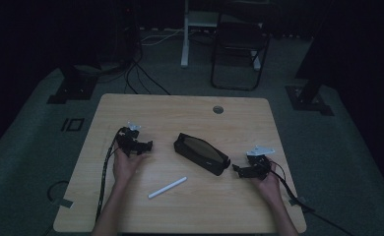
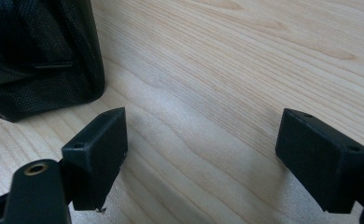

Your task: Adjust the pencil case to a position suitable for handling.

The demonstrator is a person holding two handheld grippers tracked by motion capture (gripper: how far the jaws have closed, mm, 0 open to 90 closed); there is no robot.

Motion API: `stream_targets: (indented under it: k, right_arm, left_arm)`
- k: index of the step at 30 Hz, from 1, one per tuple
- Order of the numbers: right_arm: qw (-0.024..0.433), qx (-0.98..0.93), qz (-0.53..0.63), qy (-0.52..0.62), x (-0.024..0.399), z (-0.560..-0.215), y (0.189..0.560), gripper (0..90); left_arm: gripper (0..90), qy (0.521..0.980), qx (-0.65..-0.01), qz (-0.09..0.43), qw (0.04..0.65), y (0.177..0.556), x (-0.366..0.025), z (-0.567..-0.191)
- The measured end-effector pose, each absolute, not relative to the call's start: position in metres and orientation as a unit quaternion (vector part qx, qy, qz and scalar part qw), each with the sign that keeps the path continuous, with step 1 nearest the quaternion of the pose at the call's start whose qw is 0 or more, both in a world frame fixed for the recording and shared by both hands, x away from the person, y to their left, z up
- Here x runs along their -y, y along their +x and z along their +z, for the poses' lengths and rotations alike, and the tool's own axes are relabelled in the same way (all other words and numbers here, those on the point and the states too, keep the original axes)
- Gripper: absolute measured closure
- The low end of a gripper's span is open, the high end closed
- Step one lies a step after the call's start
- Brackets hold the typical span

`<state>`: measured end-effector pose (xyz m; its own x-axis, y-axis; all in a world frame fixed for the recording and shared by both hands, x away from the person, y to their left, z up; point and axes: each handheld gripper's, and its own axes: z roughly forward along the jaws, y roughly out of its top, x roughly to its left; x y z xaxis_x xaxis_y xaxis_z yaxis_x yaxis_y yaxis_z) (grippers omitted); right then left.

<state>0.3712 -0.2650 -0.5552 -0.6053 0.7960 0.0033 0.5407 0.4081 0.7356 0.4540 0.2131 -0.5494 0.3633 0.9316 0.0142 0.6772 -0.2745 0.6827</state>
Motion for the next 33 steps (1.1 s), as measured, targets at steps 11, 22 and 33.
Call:
stream_targets:
  k: [11,22,33]
  right_arm:
    - [0.176,-0.822,0.361,0.405,0.266,-0.555,0.371,16.9]
    - [0.177,-0.82,0.36,0.407,0.265,-0.555,0.37,17.0]
    - [0.175,-0.823,0.36,0.404,0.264,-0.555,0.367,14.7]
  left_arm:
    - [20.9,0.763,-0.549,0.205,0.272,0.447,-0.211,-0.539]
    - [45.7,0.764,-0.535,0.211,0.293,0.445,-0.207,-0.538]
    - [45.8,0.765,-0.543,0.201,0.283,0.442,-0.201,-0.535]
